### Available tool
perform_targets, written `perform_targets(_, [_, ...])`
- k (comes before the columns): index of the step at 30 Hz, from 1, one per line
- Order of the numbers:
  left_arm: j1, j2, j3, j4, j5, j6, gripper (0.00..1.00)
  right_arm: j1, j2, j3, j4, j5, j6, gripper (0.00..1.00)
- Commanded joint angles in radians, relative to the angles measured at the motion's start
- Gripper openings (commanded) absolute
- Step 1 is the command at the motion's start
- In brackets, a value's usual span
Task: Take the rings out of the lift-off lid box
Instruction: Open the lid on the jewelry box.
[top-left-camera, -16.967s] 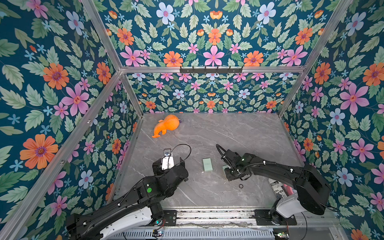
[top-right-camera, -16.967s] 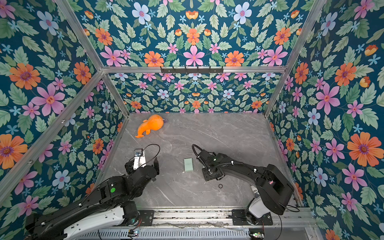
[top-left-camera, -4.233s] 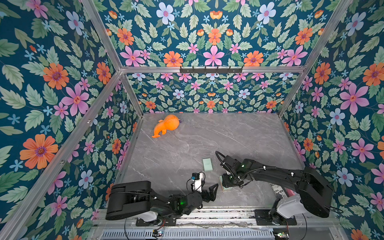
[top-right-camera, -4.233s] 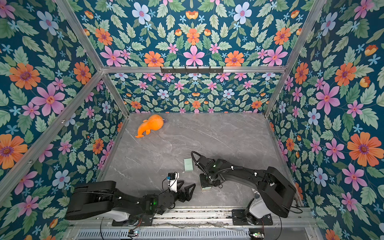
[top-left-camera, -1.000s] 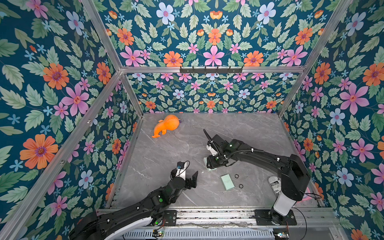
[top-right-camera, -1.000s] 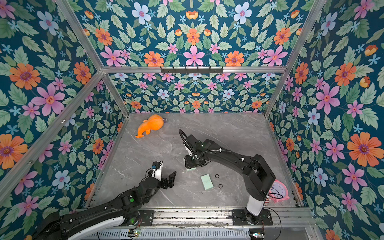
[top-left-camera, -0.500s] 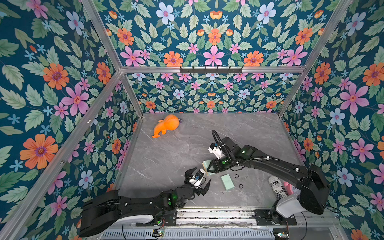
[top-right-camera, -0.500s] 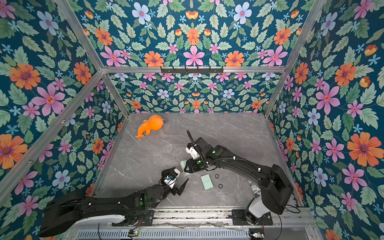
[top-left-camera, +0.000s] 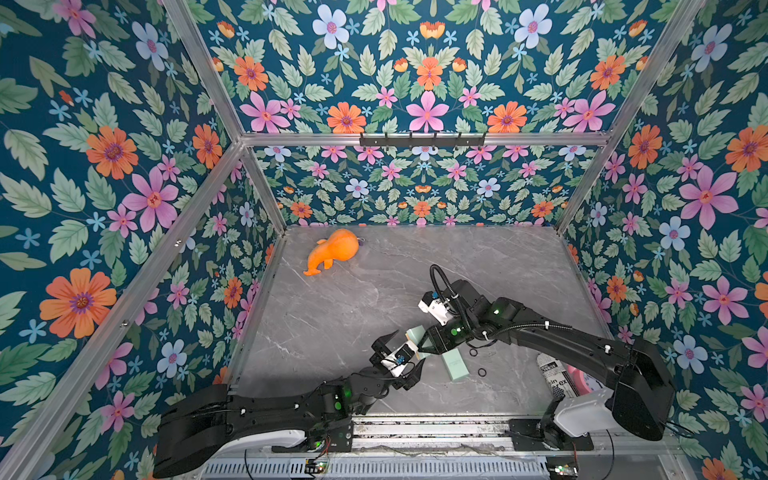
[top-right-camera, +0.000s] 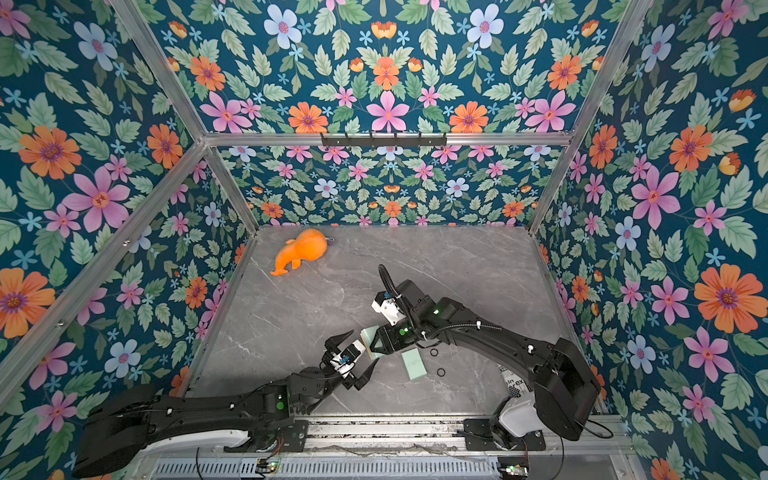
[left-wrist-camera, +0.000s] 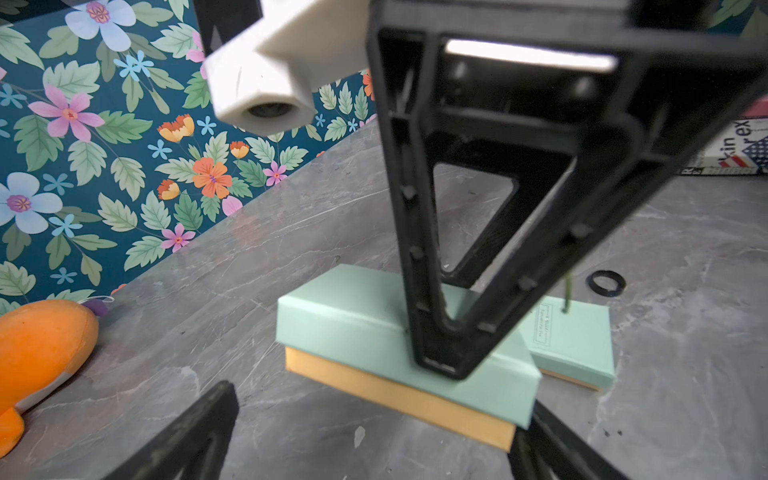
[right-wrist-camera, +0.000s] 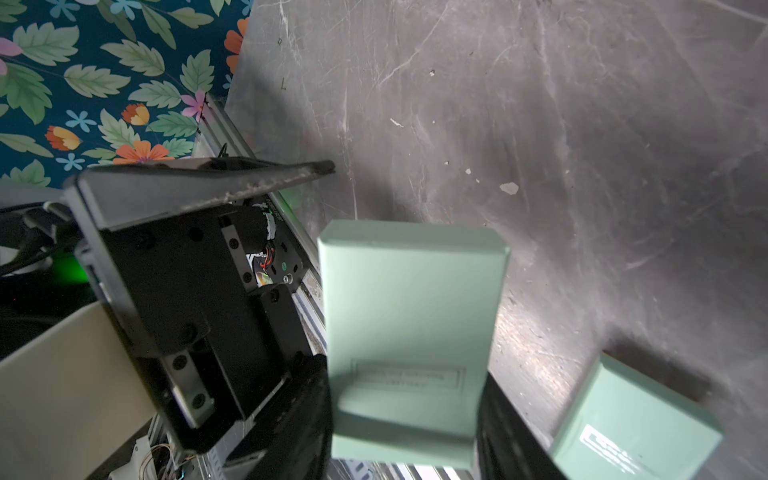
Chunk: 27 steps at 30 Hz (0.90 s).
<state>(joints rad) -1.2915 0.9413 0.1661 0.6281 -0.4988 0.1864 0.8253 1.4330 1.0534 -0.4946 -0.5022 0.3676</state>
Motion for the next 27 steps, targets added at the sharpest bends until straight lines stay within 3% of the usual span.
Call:
perform_targets(1, [0.001, 0.001, 0.024, -0.036, 0.011, 0.029, 0.99, 0.002, -0.006, 0.001, 0.0, -0.044, -0.029, 0.44])
perform_targets(8, [0.001, 0.032, 0.044, -0.064, 0.031, 0.039, 0.98, 0.005, -0.005, 0.007, -0.01, -0.06, -0.04, 0.44])
perform_targets(21, [0.001, -0.045, 0.019, -0.022, 0.009, 0.048, 0.95, 0.006, -0.005, -0.001, -0.01, -0.07, -0.047, 0.44])
perform_targets(27, [0.001, -0.042, 0.012, -0.011, 0.017, 0.063, 0.89, 0.011, -0.005, 0.003, -0.012, -0.077, -0.05, 0.44])
